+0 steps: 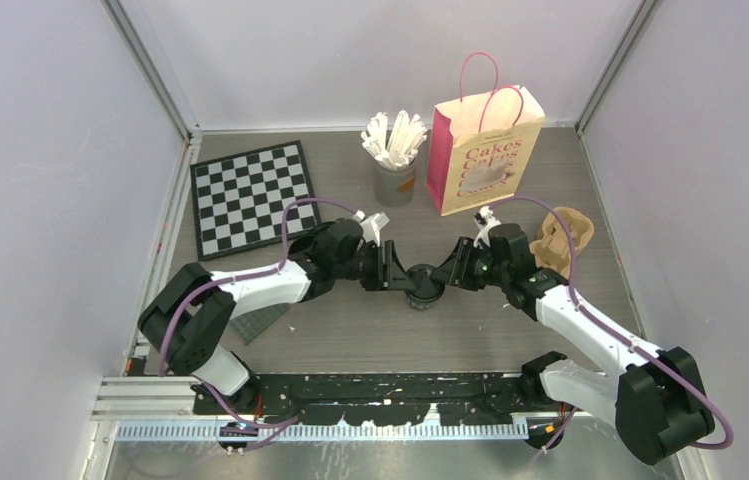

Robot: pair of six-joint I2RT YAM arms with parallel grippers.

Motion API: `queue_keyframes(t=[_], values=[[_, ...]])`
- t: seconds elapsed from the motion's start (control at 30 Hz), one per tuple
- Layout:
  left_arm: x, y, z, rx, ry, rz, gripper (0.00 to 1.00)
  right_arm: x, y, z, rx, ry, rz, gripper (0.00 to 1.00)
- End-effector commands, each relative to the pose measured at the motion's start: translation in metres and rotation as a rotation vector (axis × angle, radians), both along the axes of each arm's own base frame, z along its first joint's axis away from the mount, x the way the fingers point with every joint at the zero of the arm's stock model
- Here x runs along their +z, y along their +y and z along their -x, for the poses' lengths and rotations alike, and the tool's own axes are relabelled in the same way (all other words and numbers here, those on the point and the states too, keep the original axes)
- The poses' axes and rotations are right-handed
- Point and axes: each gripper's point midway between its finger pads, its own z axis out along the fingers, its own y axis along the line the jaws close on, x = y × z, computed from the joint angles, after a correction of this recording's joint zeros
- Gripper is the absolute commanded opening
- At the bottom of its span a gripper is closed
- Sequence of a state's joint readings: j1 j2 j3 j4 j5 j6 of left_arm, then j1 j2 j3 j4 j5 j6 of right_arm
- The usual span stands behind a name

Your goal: Pack the takeout coffee

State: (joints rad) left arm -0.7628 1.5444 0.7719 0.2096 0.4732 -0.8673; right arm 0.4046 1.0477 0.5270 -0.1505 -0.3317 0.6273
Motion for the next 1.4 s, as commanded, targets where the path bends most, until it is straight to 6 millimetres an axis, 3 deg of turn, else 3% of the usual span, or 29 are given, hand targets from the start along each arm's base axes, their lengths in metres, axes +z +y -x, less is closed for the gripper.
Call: queue_keyframes(t=[0.0, 0.23, 0.5, 0.6, 0.77, 0.93, 1.17, 1.37], values=[[-0.017, 0.015, -0.009, 0.077, -0.004, -0.089, 0.40, -0.032, -0.013, 0.021, 0.005, 0.109, 0.092, 0.39], [-0.044, 0.028, -0.006, 0.110, 0.035, -0.172, 0.35, -0.046, -0.015, 0.025, -0.008, 0.144, 0.096, 0.39], [-0.070, 0.036, 0.003, 0.143, 0.097, -0.179, 0.32, -0.048, -0.016, 0.025, -0.007, 0.145, 0.103, 0.39], [-0.058, 0.028, 0.004, 0.115, 0.092, -0.135, 0.32, -0.046, -0.014, 0.024, 0.000, 0.139, 0.095, 0.39], [-0.022, 0.011, -0.003, 0.060, 0.038, -0.063, 0.36, -0.034, -0.007, 0.020, 0.017, 0.109, 0.058, 0.40], [-0.002, 0.002, -0.011, 0.023, -0.019, -0.042, 0.43, -0.004, 0.000, 0.008, 0.021, 0.049, 0.025, 0.45], [-0.002, -0.002, -0.019, 0.012, -0.040, -0.073, 0.44, 0.027, -0.003, -0.004, 0.008, -0.008, 0.048, 0.54], [-0.010, 0.000, -0.022, 0.011, -0.045, -0.109, 0.41, 0.029, -0.004, -0.008, 0.010, -0.010, 0.068, 0.47]])
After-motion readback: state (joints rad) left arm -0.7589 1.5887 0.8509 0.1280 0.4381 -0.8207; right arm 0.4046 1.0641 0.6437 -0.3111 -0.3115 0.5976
